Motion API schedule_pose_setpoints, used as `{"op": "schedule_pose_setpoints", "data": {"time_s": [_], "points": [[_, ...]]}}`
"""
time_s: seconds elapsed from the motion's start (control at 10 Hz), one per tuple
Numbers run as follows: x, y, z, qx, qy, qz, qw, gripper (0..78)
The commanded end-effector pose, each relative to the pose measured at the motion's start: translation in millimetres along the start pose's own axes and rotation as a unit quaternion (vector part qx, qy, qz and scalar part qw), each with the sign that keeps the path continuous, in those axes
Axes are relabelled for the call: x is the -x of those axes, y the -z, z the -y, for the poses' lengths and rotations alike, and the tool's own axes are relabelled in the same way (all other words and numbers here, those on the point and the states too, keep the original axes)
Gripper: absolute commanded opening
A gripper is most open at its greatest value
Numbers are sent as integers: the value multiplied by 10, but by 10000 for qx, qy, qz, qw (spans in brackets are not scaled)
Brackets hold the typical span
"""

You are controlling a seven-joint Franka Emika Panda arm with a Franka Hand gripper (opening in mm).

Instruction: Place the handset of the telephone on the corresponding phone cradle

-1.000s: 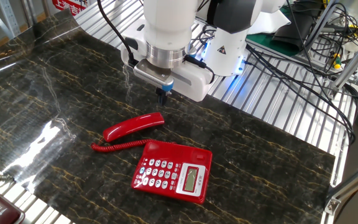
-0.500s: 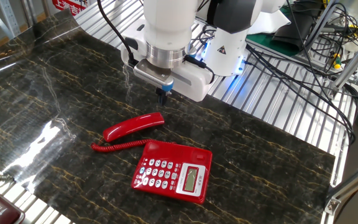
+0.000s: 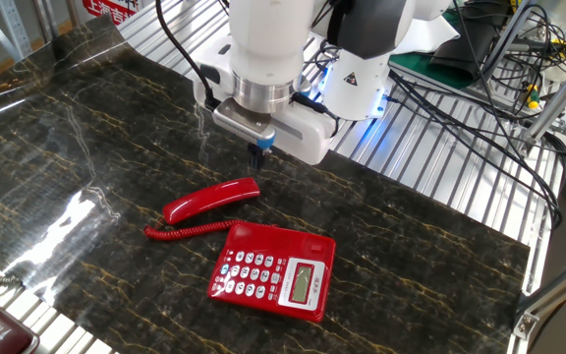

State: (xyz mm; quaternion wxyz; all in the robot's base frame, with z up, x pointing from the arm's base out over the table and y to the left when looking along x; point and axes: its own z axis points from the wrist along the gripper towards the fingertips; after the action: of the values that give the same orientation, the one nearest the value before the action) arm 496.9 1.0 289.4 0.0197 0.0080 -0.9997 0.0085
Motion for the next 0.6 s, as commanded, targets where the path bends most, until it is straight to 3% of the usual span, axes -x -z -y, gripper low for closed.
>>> {"op": "schedule_pose_setpoints", "data": {"time_s": [0.1,0.4,0.6], "points": [[-16,-96,-9,1,-12,83,10000,0],[-24,-147,-8,-5,-36,108,9999,0],[-39,-233,-6,13,-117,217,9997,0]]}}
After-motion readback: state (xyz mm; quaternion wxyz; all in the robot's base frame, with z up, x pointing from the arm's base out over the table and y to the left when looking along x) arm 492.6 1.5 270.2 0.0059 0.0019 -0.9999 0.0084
